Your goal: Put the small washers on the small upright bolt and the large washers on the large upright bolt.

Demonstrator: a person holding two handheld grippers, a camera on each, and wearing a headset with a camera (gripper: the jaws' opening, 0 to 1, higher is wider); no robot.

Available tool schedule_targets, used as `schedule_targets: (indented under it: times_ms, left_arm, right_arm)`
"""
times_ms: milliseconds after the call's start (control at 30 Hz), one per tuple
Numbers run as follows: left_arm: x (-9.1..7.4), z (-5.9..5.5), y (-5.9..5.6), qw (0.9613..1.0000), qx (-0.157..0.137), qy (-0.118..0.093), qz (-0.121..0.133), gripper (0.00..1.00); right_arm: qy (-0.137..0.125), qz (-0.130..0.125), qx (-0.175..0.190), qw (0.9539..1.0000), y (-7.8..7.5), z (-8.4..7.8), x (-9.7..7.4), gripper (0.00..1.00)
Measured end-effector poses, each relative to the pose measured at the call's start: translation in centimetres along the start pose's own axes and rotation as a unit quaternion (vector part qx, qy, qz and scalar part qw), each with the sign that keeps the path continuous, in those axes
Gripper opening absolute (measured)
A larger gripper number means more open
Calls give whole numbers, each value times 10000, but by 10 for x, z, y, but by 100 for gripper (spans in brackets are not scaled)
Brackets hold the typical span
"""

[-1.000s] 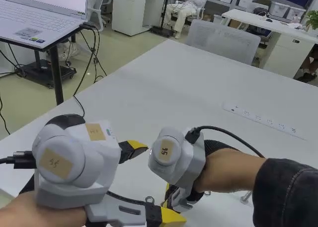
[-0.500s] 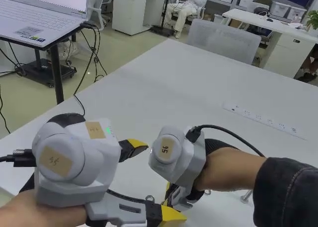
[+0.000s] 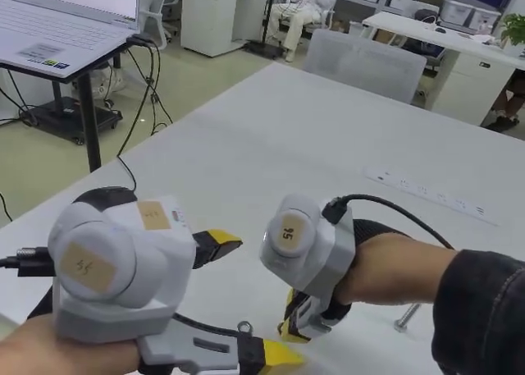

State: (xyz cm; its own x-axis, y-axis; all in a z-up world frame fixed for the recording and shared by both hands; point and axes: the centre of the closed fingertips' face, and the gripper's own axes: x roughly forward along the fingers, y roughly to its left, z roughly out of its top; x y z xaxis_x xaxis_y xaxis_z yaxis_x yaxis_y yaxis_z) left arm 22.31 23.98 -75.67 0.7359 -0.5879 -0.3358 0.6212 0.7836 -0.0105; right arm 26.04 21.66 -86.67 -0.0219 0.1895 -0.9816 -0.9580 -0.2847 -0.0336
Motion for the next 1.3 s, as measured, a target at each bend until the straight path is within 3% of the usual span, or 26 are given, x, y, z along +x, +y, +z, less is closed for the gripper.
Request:
schedule_targets:
  times_ms: [667, 1300]
  left_arm:
    - [2, -3, -7, 9998, 44, 77, -183, 82]
    - [4, -6, -11, 9993, 81, 174, -327, 82]
  right_arm:
    - [-51, -348, 571, 9978, -26, -43, -50, 13]
    - [108, -688, 1001, 9925, -47, -100, -90, 13]
